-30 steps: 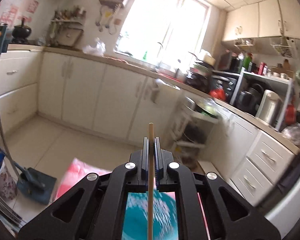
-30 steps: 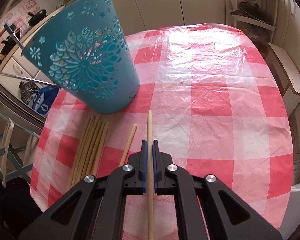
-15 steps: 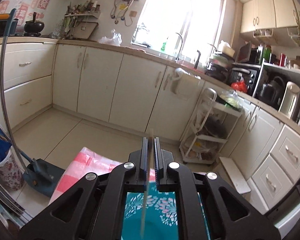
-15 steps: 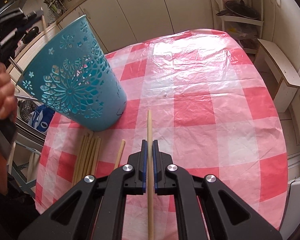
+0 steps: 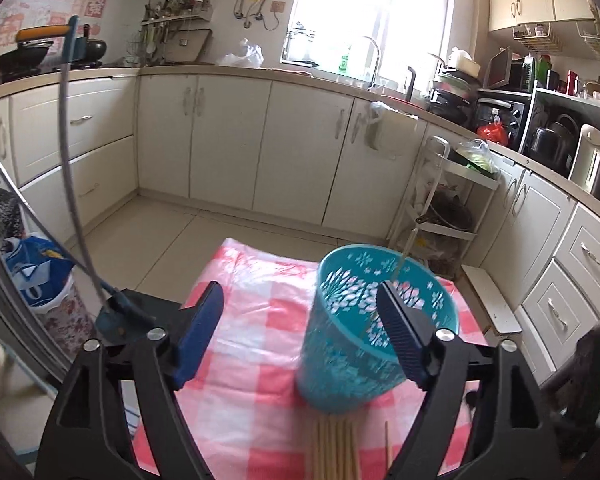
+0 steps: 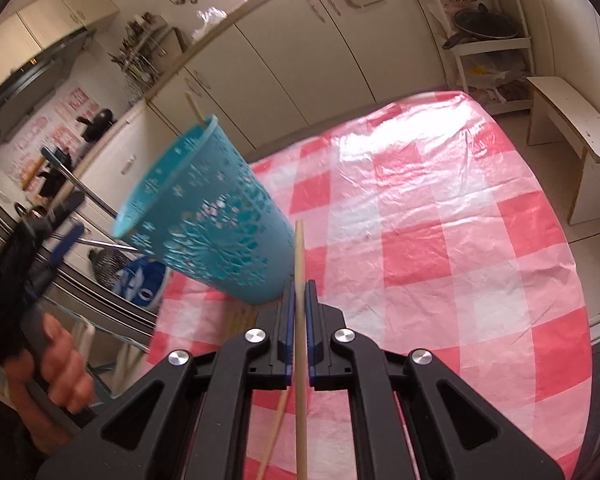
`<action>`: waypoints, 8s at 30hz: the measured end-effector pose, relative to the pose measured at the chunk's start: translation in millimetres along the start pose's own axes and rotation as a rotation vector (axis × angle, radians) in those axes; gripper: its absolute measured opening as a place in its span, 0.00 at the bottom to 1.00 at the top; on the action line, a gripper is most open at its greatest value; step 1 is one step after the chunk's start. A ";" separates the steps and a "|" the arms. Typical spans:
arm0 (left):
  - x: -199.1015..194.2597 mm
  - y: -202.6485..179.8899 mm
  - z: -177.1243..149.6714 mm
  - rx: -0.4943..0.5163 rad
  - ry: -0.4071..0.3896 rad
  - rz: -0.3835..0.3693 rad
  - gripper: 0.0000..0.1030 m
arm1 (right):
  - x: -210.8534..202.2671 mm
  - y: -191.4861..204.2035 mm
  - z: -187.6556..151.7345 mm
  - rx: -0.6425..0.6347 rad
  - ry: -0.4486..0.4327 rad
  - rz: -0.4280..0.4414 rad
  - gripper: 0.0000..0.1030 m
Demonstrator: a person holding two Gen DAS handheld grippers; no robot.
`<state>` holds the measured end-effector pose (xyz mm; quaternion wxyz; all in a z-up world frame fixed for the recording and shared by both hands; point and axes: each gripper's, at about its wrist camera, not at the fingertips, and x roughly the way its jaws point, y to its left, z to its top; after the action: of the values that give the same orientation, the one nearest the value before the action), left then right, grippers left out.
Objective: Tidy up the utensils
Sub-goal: 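Lift the chopstick with the right gripper into the teal basket and open, then grasp a chopstick with the right gripper while the left gripper grasps another, then lift the left gripper's chopstick into the basket and release while the right gripper holds its chopstick, then lift the chopstick with the right gripper into the basket and open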
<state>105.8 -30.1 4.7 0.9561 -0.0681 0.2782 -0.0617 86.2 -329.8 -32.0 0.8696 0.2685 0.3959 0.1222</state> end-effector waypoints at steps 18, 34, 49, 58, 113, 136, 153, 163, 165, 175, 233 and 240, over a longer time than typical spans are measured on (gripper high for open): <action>-4.4 46.4 15.9 -0.121 0.028 0.000 0.76 | -0.2 134.7 116.5 -0.072 -0.573 0.009 0.06; -17.9 53.1 15.5 -0.112 -0.018 0.058 0.79 | -39.5 147.1 51.3 -0.216 -0.610 -0.102 0.25; -59.8 16.0 -6.4 0.075 -0.130 0.111 0.87 | -25.0 113.0 -71.7 -0.247 -0.331 -0.263 0.40; -48.3 23.4 -1.5 0.077 -0.086 0.110 0.88 | 2.7 93.4 -80.8 -0.202 -0.176 -0.310 0.40; 94.3 -9.2 -124.0 0.248 0.555 0.071 0.71 | 65.2 49.8 -91.2 -0.230 0.136 -0.491 0.11; 50.9 -19.2 -96.0 0.205 0.469 -0.102 0.04 | 56.7 38.7 -82.5 -0.107 0.131 -0.384 0.05; 9.7 3.0 -74.3 0.144 0.402 -0.150 0.04 | 56.6 35.3 -81.7 -0.081 0.120 -0.352 0.05; -5.5 1.3 -68.1 0.151 0.377 -0.158 0.04 | 53.2 37.4 -82.7 -0.082 0.116 -0.347 0.05; -10.4 2.6 -63.3 0.140 0.365 -0.169 0.04 | 51.0 37.4 -82.0 -0.081 0.112 -0.343 0.05; -46.5 13.1 3.3 0.043 0.191 -0.267 0.04 | 39.9 39.4 -76.5 -0.065 0.088 -0.306 0.05; -14.3 55.7 16.3 -0.173 -0.044 -0.001 0.68 | -3.9 134.2 80.1 -0.095 -0.580 0.057 0.05; -19.1 59.9 23.6 -0.187 -0.075 0.008 0.71 | 56.2 133.5 79.9 -0.178 -0.519 -0.086 0.06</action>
<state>107.3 34.1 24.5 0.9556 -0.1580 0.2471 -0.0289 183.4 -225.2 51.5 0.9665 0.1963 0.1587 0.0466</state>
